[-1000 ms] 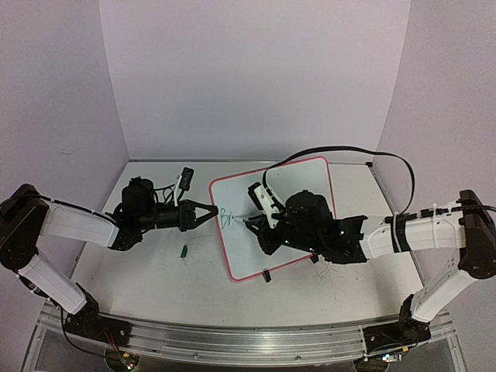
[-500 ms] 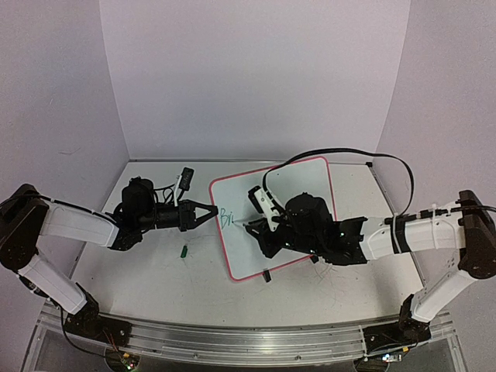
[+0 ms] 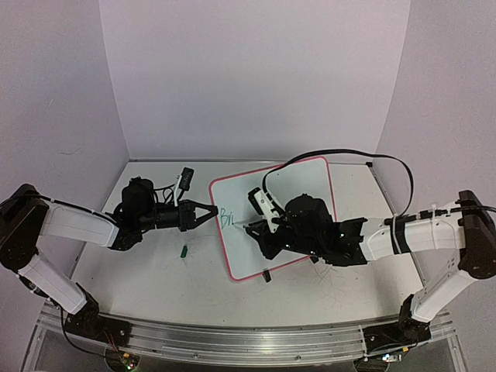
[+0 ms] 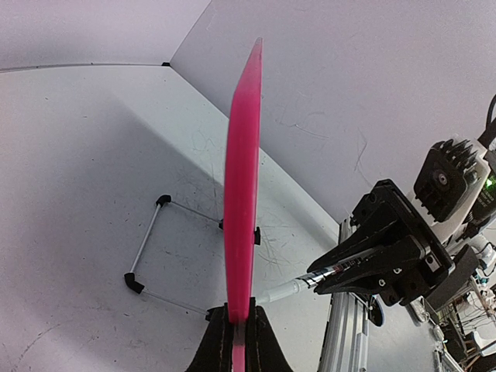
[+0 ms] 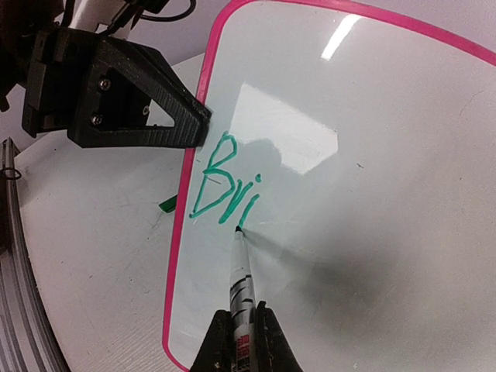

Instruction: Write a sentence on the whiteboard

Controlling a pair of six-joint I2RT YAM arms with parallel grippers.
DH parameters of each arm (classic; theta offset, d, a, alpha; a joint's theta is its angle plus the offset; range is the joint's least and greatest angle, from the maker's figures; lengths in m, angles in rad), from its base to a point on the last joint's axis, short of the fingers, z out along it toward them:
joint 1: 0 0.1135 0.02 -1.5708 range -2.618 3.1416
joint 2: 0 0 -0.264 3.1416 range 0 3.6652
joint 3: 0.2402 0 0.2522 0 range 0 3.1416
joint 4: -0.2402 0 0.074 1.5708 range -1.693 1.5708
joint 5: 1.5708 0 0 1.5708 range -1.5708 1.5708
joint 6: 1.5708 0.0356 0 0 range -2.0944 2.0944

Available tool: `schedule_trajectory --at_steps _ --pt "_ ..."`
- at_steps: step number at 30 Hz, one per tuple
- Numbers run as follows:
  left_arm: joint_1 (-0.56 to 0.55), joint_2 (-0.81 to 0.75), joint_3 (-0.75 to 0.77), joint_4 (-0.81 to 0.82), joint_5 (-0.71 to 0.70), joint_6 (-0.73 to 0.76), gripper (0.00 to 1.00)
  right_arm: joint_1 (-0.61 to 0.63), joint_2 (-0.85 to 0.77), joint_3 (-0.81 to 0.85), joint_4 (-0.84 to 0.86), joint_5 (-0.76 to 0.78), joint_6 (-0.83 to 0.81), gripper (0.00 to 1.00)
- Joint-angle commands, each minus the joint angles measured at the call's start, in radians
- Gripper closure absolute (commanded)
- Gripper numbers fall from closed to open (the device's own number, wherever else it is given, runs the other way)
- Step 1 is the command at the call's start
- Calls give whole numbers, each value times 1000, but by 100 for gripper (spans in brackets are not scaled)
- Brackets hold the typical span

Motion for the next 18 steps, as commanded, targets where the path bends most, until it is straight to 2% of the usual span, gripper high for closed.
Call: schedule_trajectory --at_steps 1,4,9,18 --pt "0 -35 28 5 5 21 100 0 -40 6 14 6 7 100" --pt "0 -33 28 4 5 19 100 0 -122 -15 59 -12 3 100" --pt "0 -37 27 4 5 21 100 -12 -223 -84 60 59 -63 100" --pt "0 -40 25 3 -3 23 100 -18 -171 -9 39 2 -138 100"
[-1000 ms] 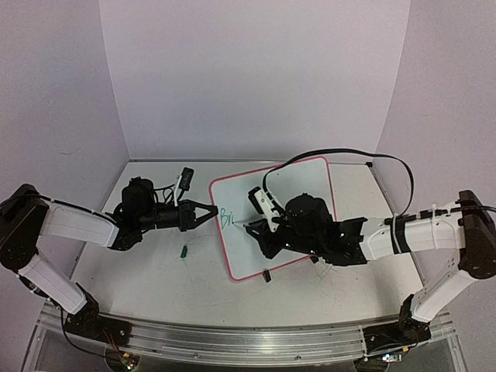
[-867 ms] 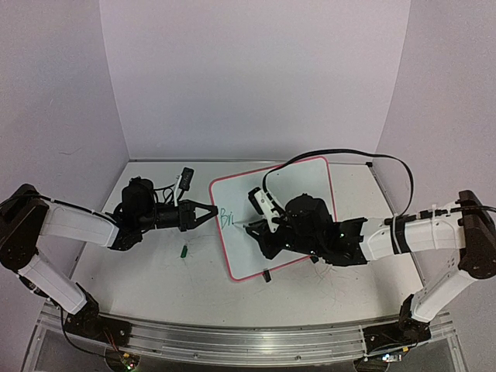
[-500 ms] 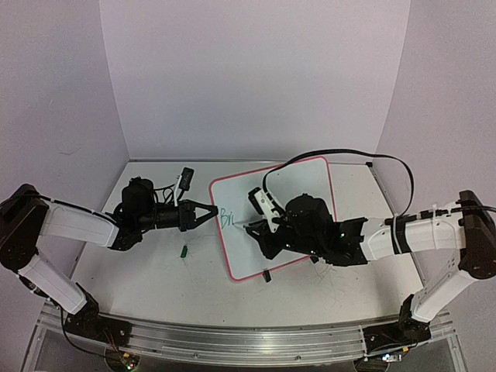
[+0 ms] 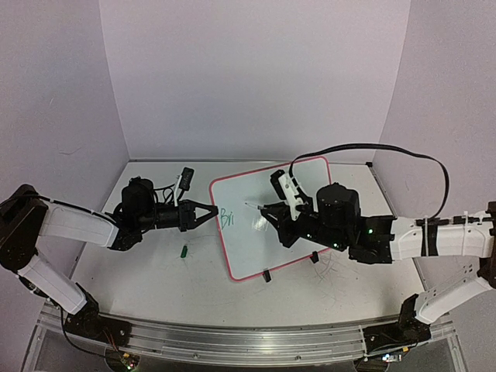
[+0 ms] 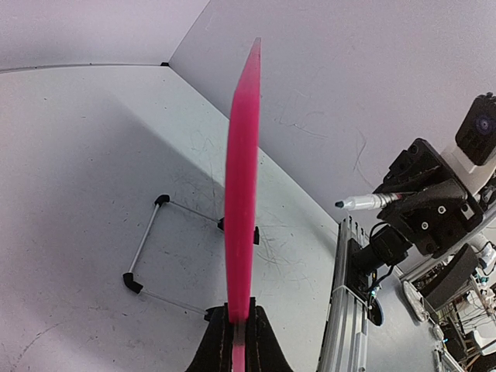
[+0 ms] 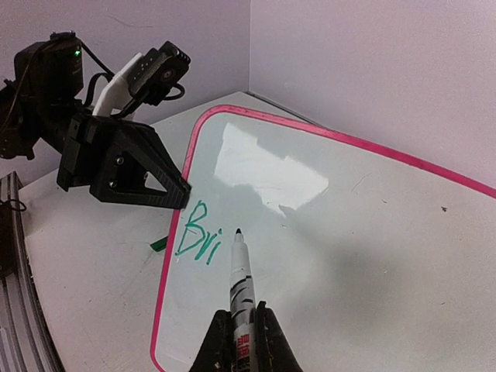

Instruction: Write a sentence on the whiteboard

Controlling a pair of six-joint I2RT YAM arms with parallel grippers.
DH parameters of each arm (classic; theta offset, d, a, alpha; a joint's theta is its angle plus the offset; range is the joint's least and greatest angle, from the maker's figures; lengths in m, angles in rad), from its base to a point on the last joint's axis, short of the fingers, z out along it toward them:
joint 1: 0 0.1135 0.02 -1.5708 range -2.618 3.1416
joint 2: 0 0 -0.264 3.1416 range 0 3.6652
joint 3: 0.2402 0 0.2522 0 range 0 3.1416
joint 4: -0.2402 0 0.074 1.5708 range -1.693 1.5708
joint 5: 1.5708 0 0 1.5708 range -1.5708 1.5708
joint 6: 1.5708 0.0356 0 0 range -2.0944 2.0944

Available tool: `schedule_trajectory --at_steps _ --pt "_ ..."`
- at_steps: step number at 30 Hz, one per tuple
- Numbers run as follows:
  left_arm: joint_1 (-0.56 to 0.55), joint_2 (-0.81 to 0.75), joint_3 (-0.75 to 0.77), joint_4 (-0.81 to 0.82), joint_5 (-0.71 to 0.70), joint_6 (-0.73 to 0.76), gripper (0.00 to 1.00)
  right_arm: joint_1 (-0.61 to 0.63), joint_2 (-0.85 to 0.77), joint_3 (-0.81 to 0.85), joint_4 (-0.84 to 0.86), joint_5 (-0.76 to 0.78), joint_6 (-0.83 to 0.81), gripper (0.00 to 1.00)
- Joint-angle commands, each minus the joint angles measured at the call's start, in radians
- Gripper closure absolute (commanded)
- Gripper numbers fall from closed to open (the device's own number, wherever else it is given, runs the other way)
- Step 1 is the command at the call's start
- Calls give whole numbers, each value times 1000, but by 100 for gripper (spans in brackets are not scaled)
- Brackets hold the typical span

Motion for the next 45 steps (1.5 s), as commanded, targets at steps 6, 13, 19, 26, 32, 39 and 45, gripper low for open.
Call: schedule_trajectory --at_steps 6,13,19,26,32,39,45 --pt "0 -35 28 4 -6 21 100 -1 82 87 18 -44 -56 100" --pt "-2 -32 28 2 -9 20 100 -1 77 69 24 -13 -51 100" --pt "-2 -28 31 2 -7 19 100 -1 81 67 23 -23 -40 100" --pt "-2 -26 35 1 -5 16 100 0 130 96 9 -39 -33 100" --pt "-2 -29 32 -2 -5 17 100 0 102 54 45 16 -13 100" --pt "-1 -22 39 -1 3 18 100 0 140 88 31 4 -6 100" --pt "-2 -24 39 -2 3 19 100 0 170 109 18 -15 -5 100"
